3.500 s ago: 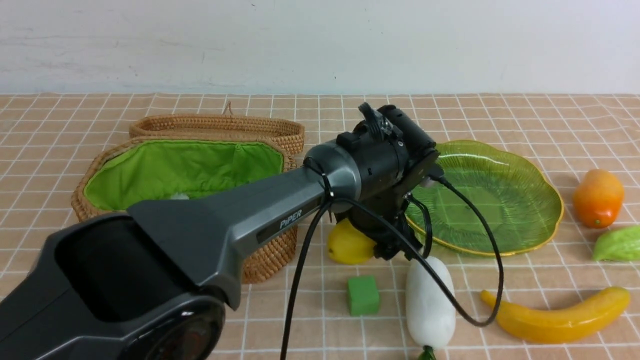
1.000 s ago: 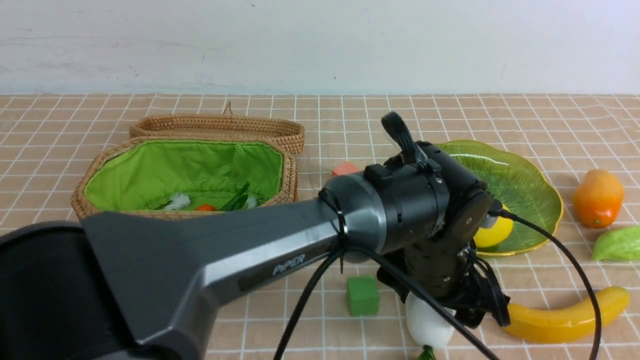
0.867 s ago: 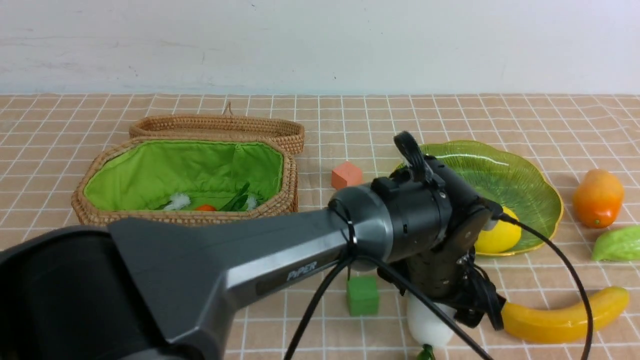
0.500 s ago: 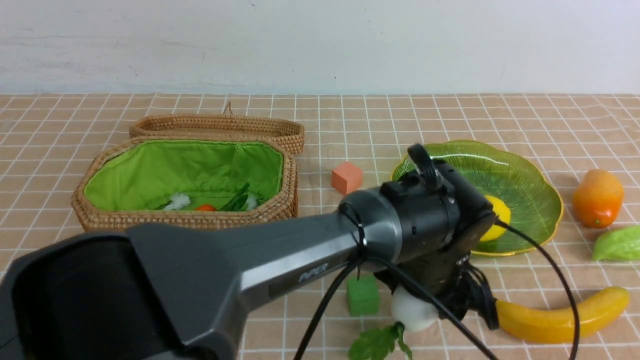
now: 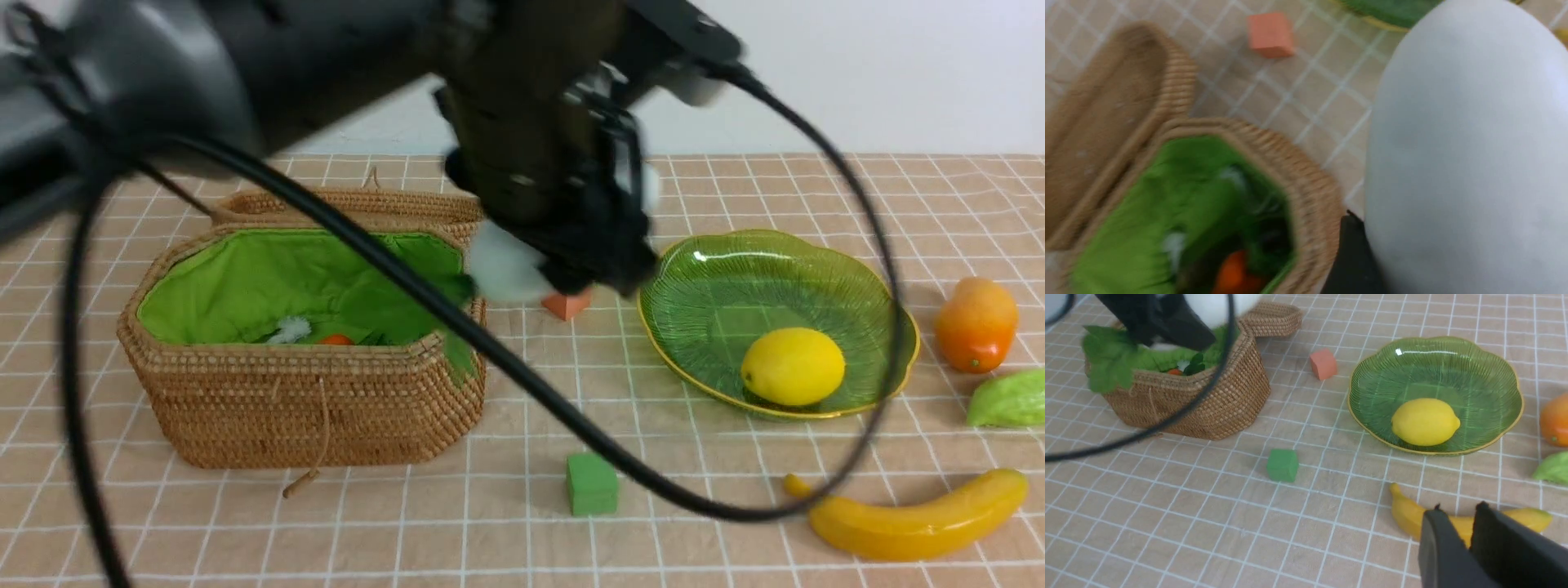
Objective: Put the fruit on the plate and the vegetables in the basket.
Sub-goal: Take a daikon with your left arm and place it on the basket on the left.
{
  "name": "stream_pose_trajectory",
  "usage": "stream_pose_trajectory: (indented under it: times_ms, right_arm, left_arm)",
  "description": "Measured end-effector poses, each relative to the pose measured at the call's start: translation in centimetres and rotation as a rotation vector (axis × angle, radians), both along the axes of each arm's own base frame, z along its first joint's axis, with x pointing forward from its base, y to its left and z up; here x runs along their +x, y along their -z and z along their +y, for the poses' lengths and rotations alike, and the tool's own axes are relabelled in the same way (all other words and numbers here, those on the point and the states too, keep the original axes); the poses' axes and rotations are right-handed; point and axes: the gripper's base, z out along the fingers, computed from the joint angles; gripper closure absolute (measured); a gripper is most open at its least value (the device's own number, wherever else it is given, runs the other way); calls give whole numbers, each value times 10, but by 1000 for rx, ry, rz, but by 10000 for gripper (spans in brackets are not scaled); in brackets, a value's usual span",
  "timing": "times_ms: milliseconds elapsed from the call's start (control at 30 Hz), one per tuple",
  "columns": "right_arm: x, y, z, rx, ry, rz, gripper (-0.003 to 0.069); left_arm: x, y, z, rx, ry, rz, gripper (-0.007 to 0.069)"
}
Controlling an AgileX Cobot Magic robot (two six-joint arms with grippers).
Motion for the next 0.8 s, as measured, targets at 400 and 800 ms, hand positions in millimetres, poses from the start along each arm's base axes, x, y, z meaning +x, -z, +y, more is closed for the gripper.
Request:
stream_pose_trajectory:
  times_ms: [400, 800]
  right_arm:
    - [-2, 1, 2, 11, -23, 27, 522]
    - [24, 8, 15, -17, -24, 161, 519]
  left_arm:
    - [89, 58, 101, 133, 46, 14, 108]
    - [84, 65, 99, 41, -55, 137, -36]
